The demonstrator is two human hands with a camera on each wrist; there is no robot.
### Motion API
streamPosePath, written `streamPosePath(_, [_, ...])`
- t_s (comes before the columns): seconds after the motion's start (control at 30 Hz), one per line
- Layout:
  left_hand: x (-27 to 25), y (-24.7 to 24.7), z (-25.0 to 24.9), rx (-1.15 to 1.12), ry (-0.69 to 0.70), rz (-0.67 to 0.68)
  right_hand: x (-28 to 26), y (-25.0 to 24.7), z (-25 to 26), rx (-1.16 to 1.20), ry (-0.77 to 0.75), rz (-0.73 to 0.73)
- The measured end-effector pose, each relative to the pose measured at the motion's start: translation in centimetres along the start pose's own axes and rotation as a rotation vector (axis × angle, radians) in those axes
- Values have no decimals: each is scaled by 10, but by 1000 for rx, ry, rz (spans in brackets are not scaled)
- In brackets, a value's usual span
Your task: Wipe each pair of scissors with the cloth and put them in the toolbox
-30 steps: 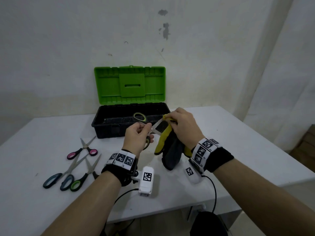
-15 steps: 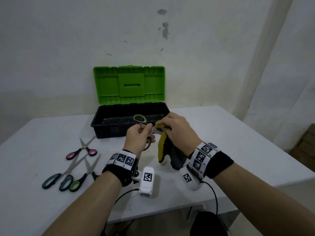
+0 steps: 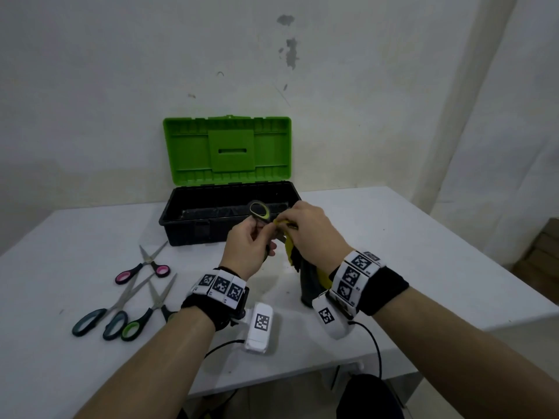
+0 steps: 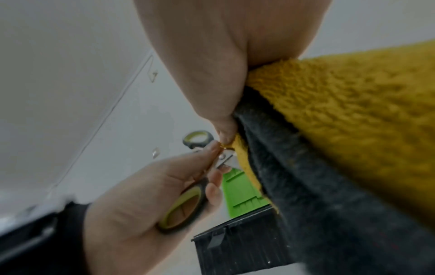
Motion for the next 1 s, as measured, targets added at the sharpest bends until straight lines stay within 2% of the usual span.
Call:
streamPosePath(0.17, [-3, -5, 3, 14, -19, -15, 8, -21, -34, -25, 211, -55])
streamPosePath(0.2, [-3, -5, 4, -18, -37, -30, 7, -25, -37, -16, 210, -87])
streamPosePath(0.27, [-2, -5, 6, -105, -81, -71, 3, -27, -27, 36, 109, -95])
streamPosePath(0.33, [-1, -4, 7, -165, -110, -87, -3, -17, -6, 38, -45, -12])
streamPosePath(0.4, [0, 0, 6, -207, -120, -79, -7, -6, 6, -6, -120, 53])
streamPosePath(0.47, [0, 3, 6, -254, -142, -74, -5, -7, 0, -31, -82, 38])
streamPosePath(0.63, [-4, 0, 7, -389, -182, -90, 3, -27, -34, -35, 147, -134])
streamPosePath(0.73, [-2, -2, 5, -399, -173, -101, -2, -27, -23, 34, 56, -207])
streamPosePath(0.8, [-1, -2, 5, -394, -173, -99, -5, -18, -3, 57, -71, -166])
streamPosePath(0.87, [-1, 1, 6, -371, -171, -77, -5, -9, 4, 15, -102, -89])
streamPosePath(1.0, [-3, -1, 7, -309, -163, -78, 4, -18, -20, -11, 104, -100])
Point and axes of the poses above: each hand's wrist, its own x-axis towards the middle knuckle, its own y-axis out of the palm, z = x × y, the point moved 5 cm from there along x, towards the middle knuckle, and after that the axes turned 10 degrees about z, right-handed, at the moved point
